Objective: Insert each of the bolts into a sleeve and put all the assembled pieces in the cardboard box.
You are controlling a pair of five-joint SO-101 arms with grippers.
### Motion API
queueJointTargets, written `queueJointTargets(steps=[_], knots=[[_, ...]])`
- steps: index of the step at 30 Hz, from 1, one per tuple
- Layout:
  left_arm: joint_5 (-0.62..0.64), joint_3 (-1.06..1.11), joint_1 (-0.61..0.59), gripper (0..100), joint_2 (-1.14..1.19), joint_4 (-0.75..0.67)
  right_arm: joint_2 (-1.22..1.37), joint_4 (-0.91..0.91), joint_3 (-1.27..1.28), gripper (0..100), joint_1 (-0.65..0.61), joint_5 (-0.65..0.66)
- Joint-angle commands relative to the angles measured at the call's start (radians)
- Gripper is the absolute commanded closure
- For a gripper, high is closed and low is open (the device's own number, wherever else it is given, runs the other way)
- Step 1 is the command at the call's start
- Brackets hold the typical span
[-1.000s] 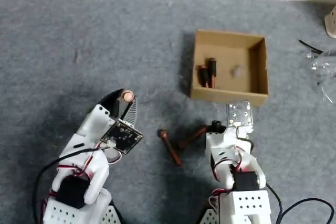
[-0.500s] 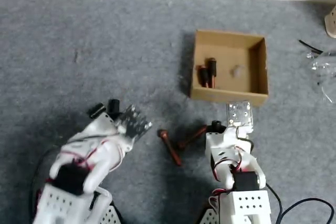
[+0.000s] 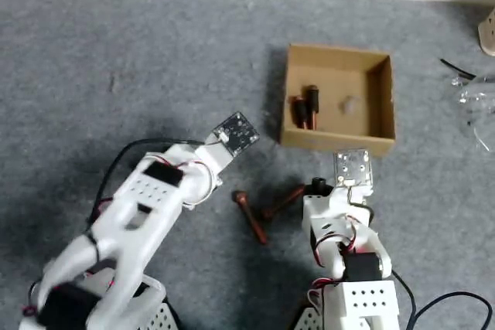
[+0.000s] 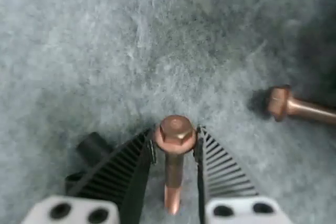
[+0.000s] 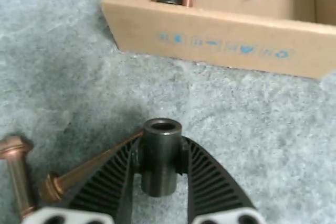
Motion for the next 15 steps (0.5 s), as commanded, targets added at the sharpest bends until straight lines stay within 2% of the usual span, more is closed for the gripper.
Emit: queueJointTargets(steps=[1, 6, 12, 15], knots=[[0.006, -0.039, 0.001, 100, 0.097, -0.060, -0.015, -0.035, -0.008, 99.4, 0.007, 0.015], [0.006, -0.039, -0.002, 100, 0.153, -0.068, -0.015, -0.035, -0.008, 99.4, 0.007, 0.015], [0.006, -0.033, -0.002, 100, 0.054, -0.063, -0.015, -0.035, -0.008, 99.4, 0.007, 0.015], [0.006, -0.025, -0.005, 98, -0.004, -0.008, -0.015, -0.035, -0.008, 99.4, 0.007, 0.015]])
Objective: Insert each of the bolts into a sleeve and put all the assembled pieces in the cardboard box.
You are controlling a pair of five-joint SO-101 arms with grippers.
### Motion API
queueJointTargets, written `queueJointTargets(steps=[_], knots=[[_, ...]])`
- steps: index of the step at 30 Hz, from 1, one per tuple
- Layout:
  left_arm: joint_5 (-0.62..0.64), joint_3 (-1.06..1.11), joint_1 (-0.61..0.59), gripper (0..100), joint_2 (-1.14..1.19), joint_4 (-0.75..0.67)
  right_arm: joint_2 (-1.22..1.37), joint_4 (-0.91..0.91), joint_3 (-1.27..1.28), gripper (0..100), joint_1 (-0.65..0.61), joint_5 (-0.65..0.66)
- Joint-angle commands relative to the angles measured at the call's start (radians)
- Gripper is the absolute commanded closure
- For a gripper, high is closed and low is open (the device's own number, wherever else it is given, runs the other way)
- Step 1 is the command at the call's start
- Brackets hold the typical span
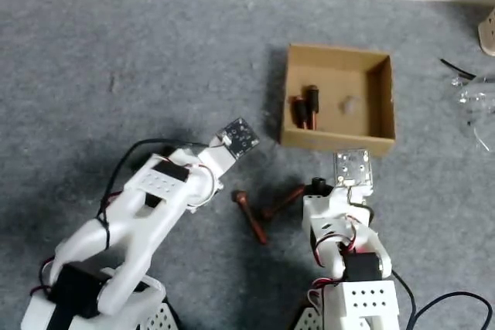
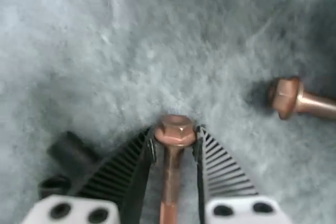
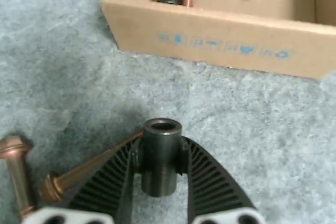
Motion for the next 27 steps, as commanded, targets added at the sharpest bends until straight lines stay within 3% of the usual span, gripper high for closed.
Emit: queueJointTargets(steps=[1, 4, 16, 27], knots=[[0.002, -0.021, -0.008, 94, -0.101, 0.060, -0.015, -0.035, -0.008, 99.4, 0.007, 0.012], [0.000, -0.002, -0.022, 86, -0.140, 0.107, -0.015, -0.035, -0.008, 99.4, 0.007, 0.012], [-0.005, 0.021, -0.104, 86, -0.265, 0.204, -0.015, -0.035, -0.008, 99.4, 0.007, 0.012], [-0.006, 0.179, -0.101, 86, -0.263, 0.078, -0.015, -0.035, -0.008, 99.4, 0.007, 0.012]])
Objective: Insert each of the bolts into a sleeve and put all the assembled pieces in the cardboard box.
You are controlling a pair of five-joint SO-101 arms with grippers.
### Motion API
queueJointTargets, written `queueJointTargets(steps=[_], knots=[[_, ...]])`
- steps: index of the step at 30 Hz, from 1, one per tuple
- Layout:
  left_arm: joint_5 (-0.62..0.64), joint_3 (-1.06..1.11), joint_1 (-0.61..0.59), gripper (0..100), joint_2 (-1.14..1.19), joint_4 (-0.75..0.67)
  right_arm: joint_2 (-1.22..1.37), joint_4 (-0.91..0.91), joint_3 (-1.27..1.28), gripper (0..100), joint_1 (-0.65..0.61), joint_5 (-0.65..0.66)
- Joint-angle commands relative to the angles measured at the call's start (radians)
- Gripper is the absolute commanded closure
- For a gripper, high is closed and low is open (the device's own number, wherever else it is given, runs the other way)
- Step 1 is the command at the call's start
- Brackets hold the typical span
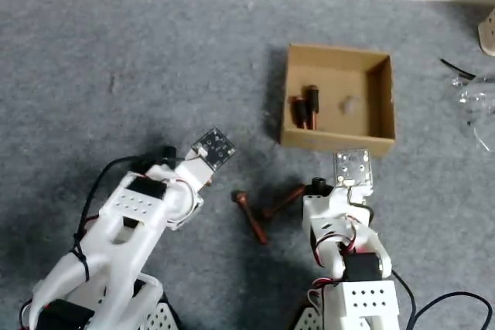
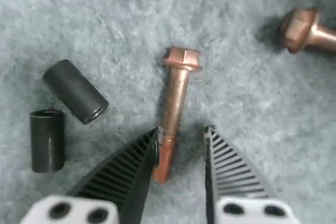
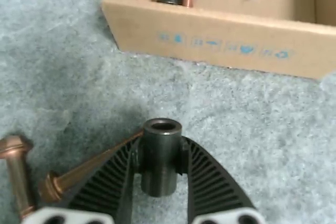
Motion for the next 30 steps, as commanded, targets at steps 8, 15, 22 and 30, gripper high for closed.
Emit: queueJointTargets(steps=[8, 15, 22, 30], knots=[[-0.002, -0.007, -0.004, 86, 0.012, -0.112, -0.015, -0.035, -0.008, 99.4, 0.007, 0.012], [0.000, -0.130, -0.004, 86, 0.200, -0.054, -0.015, -0.035, -0.008, 99.4, 0.008, 0.012], [0.000, -0.142, -0.004, 86, 0.216, -0.043, -0.015, -0.035, -0.008, 99.4, 0.010, 0.012], [0.000, -0.147, -0.004, 100, 0.217, 0.014, -0.015, -0.035, -0.008, 99.4, 0.010, 0.012]])
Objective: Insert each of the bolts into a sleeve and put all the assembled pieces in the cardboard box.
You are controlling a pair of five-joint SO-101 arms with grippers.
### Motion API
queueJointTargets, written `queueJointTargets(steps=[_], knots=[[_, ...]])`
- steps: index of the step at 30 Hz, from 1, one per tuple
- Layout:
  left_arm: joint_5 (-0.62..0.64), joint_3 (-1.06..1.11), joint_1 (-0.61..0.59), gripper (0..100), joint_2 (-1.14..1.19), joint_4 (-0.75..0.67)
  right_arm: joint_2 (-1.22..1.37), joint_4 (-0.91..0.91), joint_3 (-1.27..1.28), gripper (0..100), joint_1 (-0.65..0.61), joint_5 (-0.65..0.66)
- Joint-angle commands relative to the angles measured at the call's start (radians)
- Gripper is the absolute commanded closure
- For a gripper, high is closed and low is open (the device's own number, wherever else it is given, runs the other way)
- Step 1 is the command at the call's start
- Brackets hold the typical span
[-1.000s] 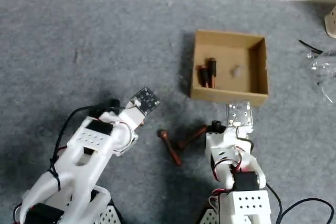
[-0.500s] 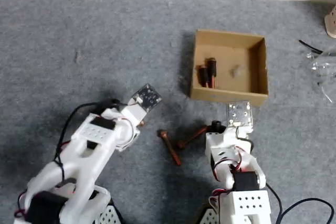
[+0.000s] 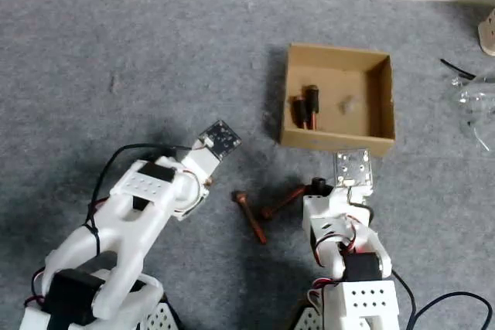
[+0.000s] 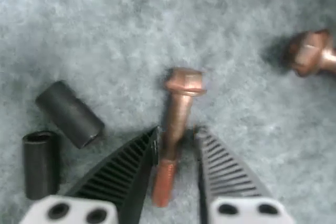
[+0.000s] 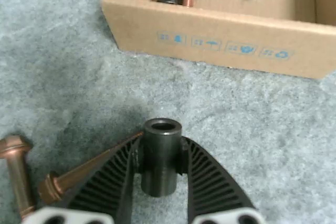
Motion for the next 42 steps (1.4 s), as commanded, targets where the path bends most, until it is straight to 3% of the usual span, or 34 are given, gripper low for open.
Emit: queueJointTargets(steps=[1, 6, 9, 15, 17, 26, 31, 38, 42], knots=[[-0.005, -0.025, -0.007, 98, 0.004, 0.041, -0.015, -0.035, -0.008, 99.4, 0.010, 0.012], [-0.006, -0.027, -0.007, 99, -0.030, 0.078, -0.015, -0.035, -0.008, 99.4, 0.010, 0.012], [-0.003, 0.013, -0.013, 99, -0.180, 0.092, -0.015, -0.035, -0.008, 99.4, 0.010, 0.012], [0.011, 0.249, -0.013, 99, -0.671, 0.074, -0.015, -0.035, -0.008, 99.4, 0.008, 0.012], [0.078, 0.331, -0.016, 99, -0.842, 0.046, -0.015, -0.041, -0.008, 99.4, 0.008, 0.011], [0.141, 0.621, -0.079, 99, -1.514, 0.011, -0.016, -0.271, 0.113, 99.4, 0.007, 0.011], [0.144, 0.624, -0.076, 99, -1.466, -0.002, -0.016, -0.277, 0.120, 99.4, -0.008, 0.011], [0.183, 0.628, -0.073, 99, -1.489, -0.063, -0.016, -0.277, 0.122, 98.9, -0.183, 0.009], [0.184, 0.625, -0.073, 99, -1.491, -0.078, -0.016, -0.277, 0.133, 98.9, -0.203, 0.009]])
